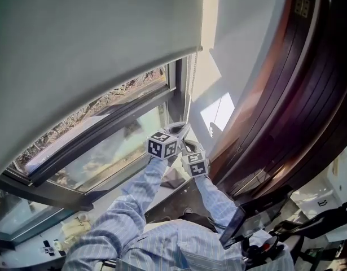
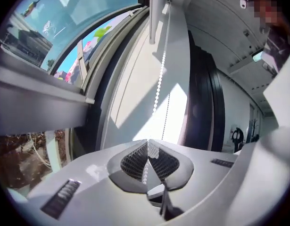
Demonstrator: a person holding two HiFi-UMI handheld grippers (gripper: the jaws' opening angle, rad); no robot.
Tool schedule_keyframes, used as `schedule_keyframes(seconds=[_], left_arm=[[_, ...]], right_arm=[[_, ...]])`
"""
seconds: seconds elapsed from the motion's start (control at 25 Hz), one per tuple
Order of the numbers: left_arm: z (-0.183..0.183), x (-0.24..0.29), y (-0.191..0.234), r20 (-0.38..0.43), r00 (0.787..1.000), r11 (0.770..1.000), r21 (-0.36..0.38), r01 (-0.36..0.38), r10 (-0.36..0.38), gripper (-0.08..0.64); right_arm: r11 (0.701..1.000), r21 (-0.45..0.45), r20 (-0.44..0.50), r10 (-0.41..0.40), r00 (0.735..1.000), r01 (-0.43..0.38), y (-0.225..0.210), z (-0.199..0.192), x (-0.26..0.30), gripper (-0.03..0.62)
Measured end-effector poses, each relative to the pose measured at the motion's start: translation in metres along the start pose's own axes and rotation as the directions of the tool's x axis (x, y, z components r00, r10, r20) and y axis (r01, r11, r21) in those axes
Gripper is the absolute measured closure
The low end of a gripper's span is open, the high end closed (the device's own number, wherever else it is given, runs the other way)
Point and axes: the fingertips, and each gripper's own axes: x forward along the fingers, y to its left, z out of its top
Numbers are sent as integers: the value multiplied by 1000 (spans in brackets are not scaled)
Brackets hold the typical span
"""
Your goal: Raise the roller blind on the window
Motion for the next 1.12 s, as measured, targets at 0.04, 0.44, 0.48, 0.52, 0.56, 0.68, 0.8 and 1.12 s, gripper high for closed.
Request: schedule_keyframes(seconds=[0.04, 0.44, 0.48, 0.52, 0.56, 0.68, 0.8, 1.12], left_arm=[[-17, 0, 2, -32, 999, 1000, 14, -11, 12, 552], [-146, -17, 19, -280, 956, 992, -61, -111, 90, 552], [-145, -19, 24, -277, 955, 990, -65, -125, 102, 552], [-142, -20, 29, -281, 953, 989, -57, -133, 112, 552], [-139, -21, 35, -290, 949, 989, -44, -140, 121, 552], [-138, -24, 48, -308, 941, 987, -34, -159, 141, 552], [-139, -29, 53, -300, 943, 984, -52, -170, 147, 552], [-150, -27, 48, -321, 939, 983, -88, -159, 123, 552]], right_arm=[[1000, 7, -31, 1, 1000, -1, 4, -16, 3, 588], [986, 136, -297, 136, 945, -99, 59, -139, 7, 586], [983, 140, -277, 150, 949, -114, 59, -134, 2, 586], [983, 133, -254, 156, 954, -126, 55, -128, -2, 586], [984, 123, -228, 157, 961, -131, 49, -120, -8, 585], [984, 141, -112, 124, 986, -108, 15, -77, -32, 542], [984, 121, 115, 119, 986, -132, -14, 32, -63, 509], [953, -173, 522, 302, 797, -248, -16, 321, -145, 466]])
